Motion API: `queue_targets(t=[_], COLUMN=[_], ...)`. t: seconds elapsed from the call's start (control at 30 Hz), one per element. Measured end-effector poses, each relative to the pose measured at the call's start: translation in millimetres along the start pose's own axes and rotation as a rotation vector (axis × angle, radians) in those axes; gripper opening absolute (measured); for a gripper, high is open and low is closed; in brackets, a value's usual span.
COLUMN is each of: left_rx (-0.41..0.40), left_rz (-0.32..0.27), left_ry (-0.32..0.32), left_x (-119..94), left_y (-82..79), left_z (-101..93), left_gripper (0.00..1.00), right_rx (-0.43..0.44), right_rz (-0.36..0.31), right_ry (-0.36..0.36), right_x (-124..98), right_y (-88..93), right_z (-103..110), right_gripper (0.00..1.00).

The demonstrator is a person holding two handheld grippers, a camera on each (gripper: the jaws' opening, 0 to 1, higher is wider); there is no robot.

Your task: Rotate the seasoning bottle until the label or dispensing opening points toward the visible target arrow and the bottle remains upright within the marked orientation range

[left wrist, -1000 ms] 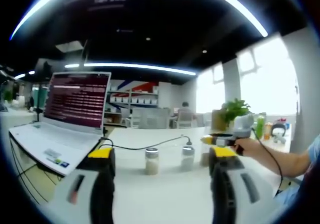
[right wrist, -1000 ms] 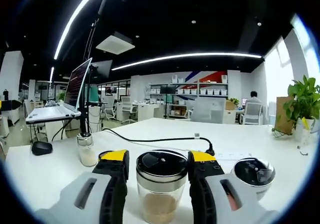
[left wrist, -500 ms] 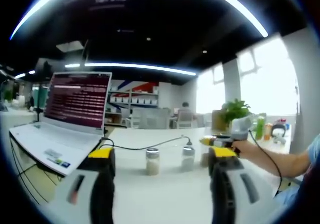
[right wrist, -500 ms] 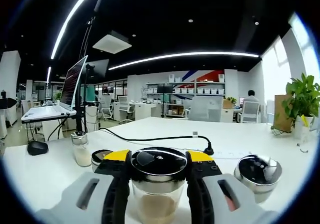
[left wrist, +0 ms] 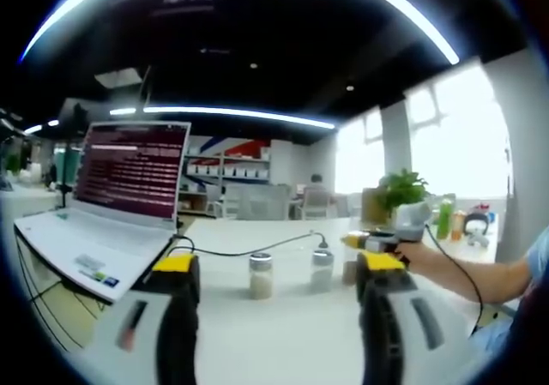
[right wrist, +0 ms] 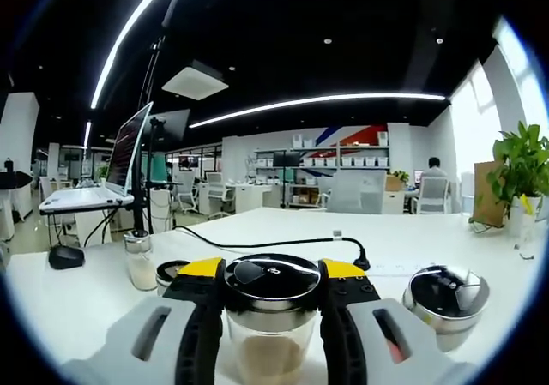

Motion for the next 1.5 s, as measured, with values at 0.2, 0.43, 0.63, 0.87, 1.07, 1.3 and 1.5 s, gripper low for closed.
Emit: queue_targets(t=[0.2,0.43,0.63,0.87,1.07,1.3,1.5], left_rx=[-0.007,0.008,0.006,-0.004,-0.001,-0.002,-0.003], left_rz=[0.008,0.016,0.011,0.009,0.008,0.011,0.018], left_ry=[-0.001,0.000,0.001,0.010,0.004,0.007,0.008], left_x=[0,0,-1,-1,-1,1,2], left_y=[1.8,0.0,0.1,-0.3,-0.6,0.2,1.7], left_z=[2.0,2.6,2.5,3.2,3.2,2.9,2.7], left_gripper=[0.78,0.78,0.78,0.77,0.77,0.77,0.77], right_rx=[0.001,0.003,0.031,0.009,-0.001,0.002,0.003], right_rz=[-0.019,-0.027,-0.042,-0.052,-0.062,-0.067,-0.084], right_ry=[0.007,0.009,0.019,0.016,-0.007,-0.021,-0.050], right_x=[8,14,14,9,-5,-26,-43], right_y=[0.2,0.0,0.2,-3.7,-10.3,-17.5,-23.6], right_z=[-2,-4,-5,-3,-6,-4,-1], right_gripper=[0.42,0.42,0.42,0.42,0.42,0.42,0.42])
Point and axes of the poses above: the point that each gripper's makers call its tool centre point, and the gripper's own axes: x roughly forward along the fingers, z roughly to its left, y roughly out of its underside, the point moved 9 cm from there along -x, roughly backward along the fingers, and after that the axes turned 12 degrees about y, right-handed, at the moved point
